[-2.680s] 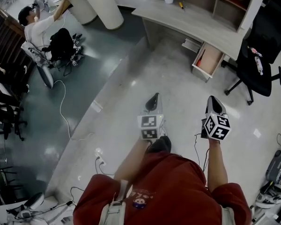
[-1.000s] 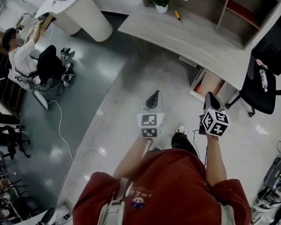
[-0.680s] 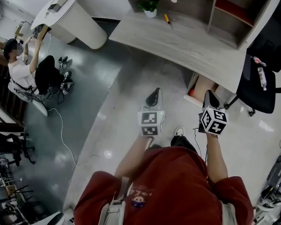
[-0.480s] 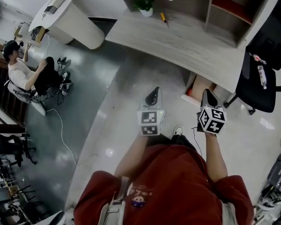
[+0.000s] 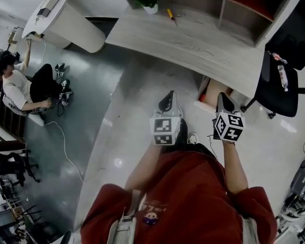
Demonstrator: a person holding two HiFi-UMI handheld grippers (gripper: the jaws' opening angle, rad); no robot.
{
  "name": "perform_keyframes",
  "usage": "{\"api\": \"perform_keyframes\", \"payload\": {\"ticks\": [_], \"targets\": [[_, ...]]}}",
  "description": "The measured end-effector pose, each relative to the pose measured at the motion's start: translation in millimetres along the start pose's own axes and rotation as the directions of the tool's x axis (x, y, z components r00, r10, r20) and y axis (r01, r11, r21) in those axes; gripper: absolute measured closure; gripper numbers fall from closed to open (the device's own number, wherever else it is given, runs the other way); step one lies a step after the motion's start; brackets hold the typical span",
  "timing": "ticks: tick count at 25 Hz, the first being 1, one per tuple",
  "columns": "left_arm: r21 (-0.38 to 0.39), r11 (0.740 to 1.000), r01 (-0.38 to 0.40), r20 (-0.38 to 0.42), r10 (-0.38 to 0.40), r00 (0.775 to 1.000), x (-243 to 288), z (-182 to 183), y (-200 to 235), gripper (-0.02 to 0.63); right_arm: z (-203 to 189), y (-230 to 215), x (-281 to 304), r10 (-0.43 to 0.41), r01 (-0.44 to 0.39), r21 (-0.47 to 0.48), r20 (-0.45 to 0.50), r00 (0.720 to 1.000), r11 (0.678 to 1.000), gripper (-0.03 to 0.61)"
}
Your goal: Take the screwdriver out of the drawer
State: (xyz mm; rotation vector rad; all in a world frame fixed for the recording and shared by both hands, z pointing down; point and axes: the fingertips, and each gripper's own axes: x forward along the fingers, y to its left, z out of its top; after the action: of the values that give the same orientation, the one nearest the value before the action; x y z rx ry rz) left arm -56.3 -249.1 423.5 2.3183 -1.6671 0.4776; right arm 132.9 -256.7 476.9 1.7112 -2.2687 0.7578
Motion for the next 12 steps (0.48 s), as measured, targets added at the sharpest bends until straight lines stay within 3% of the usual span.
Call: {"api": "perform_keyframes", "payload": {"ticks": [3, 5, 7, 12], "targets": [[0.008, 1.0, 0.019, 0.006, -0.019, 1.0, 8.8, 3.7, -0.4, 0.614, 3.3, -0.7, 5.8, -0.016, 0.016, 0.003, 0.01, 1.0, 1.0, 0.558], [0.009, 1.0, 0.025, 0.009, -0.025, 1.0, 13.6, 5.5, 0.9, 0.614, 6.7, -2.2, 9.5, -0.025, 0.025, 0.007, 0.021, 0.999, 1.0, 0.46], [0.004, 1.0, 0.03, 0.013, -0.03, 0.999, 18.2, 6.7, 3.8, 0.614, 8.4, -4.9, 15.5, -0.039, 0.038, 0.014, 0.027, 0.999, 0.999, 0.407], [-0.001, 1.0, 0.027, 0.01, -0.027, 1.0, 24.9, 4.2, 15.9, 0.614, 5.8, -6.0, 27.2, -0.064, 0.063, 0.033, 0.03, 0.998, 0.997, 0.348]]}}
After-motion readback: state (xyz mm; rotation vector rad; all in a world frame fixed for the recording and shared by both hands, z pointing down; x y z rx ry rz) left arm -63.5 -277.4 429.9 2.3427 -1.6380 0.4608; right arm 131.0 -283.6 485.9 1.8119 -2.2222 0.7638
